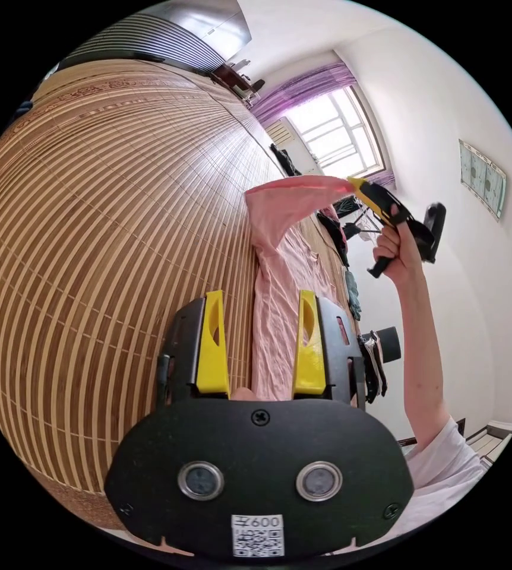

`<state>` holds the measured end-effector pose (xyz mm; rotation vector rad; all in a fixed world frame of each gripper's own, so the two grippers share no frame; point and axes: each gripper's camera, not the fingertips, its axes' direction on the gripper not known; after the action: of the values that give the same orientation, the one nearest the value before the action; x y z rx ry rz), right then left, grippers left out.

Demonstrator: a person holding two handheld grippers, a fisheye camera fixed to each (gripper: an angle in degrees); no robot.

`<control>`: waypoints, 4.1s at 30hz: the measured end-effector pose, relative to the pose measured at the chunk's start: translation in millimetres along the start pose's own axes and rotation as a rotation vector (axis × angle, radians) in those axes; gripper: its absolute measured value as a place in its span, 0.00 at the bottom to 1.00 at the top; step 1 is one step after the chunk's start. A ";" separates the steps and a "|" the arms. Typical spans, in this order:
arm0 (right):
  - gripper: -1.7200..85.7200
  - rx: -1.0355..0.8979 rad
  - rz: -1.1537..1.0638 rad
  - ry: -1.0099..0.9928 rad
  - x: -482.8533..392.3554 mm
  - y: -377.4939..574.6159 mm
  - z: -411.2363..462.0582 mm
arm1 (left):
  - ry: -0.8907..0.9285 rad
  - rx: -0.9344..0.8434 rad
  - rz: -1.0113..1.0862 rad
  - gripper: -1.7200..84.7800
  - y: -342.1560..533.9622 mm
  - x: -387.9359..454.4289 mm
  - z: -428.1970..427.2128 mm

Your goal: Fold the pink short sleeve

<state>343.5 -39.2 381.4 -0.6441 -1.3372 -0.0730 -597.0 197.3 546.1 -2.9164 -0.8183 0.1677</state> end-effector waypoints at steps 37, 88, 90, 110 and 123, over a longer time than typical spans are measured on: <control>0.01 0.018 0.174 -0.133 43.6 -38.4 -161.4 | -0.116 -0.217 0.227 0.20 -155.7 -7.6 194.8; 0.01 -0.097 0.239 0.388 -1.8 63.1 -180.0 | -0.538 -0.248 1.292 0.05 195.3 -108.4 258.4; 0.01 -0.104 0.217 0.420 -7.1 63.8 -178.6 | -0.567 -0.270 1.272 0.05 189.7 -113.6 262.5; 0.11 -0.258 -0.041 -0.223 93.1 -164.3 -55.8 | -0.531 -0.315 1.195 0.03 75.2 -133.3 238.4; 0.03 -0.289 -0.057 -0.142 110.0 -178.9 -24.2 | -0.533 -0.289 1.213 0.03 -20.5 -120.4 193.0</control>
<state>320.4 -164.5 550.1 -0.8675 -1.4971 -0.2755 -735.8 166.0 367.3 -3.1872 1.1006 0.9777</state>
